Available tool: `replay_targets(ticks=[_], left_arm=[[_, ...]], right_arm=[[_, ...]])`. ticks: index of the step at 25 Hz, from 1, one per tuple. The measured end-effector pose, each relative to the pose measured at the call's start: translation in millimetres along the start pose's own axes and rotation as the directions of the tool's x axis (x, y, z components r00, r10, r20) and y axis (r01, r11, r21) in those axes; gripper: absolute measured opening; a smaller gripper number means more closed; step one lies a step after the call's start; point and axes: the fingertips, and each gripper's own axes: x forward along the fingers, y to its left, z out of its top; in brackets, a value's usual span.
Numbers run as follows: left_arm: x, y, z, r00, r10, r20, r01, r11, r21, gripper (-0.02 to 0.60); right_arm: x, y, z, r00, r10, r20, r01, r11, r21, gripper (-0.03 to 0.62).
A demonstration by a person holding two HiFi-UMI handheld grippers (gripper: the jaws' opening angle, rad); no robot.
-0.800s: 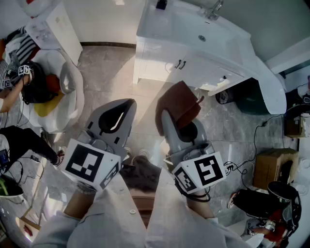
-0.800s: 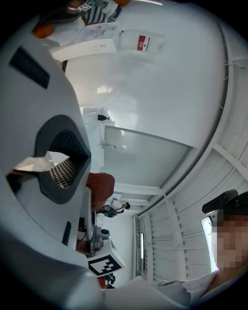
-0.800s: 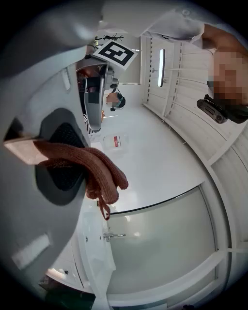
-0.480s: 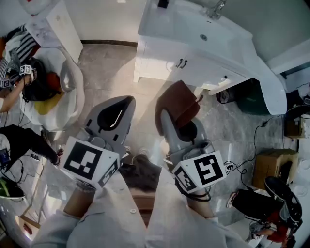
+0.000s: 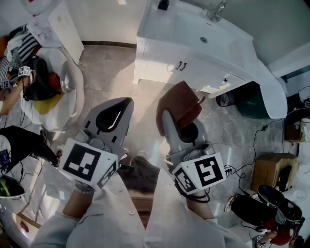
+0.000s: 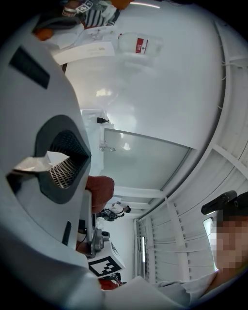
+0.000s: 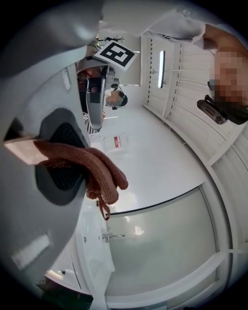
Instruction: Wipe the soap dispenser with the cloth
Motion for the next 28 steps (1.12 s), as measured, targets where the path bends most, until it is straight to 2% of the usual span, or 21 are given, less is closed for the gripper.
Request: replay_targets(ticks=[6, 19, 23, 28], left_arm=[[2.7, -10.6, 6.3, 0.999, 0.032, 0.008, -0.032, 0.999, 0.005, 0.005], [-0.6, -58.8, 2.7, 0.996, 0.081, 0.027, -0.082, 0.997, 0.017, 0.005], [-7.2, -66.2, -0.3, 0.996, 0.086, 0.036, -0.085, 0.996, -0.022, 0.005], [-4.4, -69.5, 2.3, 0.995, 0.091, 0.042, -0.09, 0.996, -0.028, 0.005]], right_arm=[[-10.3, -11.2, 2.8, 1.0, 0.009, -0.019, -0.01, 0.997, -0.081, 0.057], [-49.8, -33.4, -6.0, 0.999, 0.05, -0.014, -0.051, 0.997, -0.065, 0.057], [-58.5, -38.3, -8.5, 0.999, 0.051, -0.006, -0.052, 0.997, -0.055, 0.057], [-65.5, -45.8, -6.1, 0.999, 0.041, 0.003, -0.041, 0.998, -0.056, 0.057]])
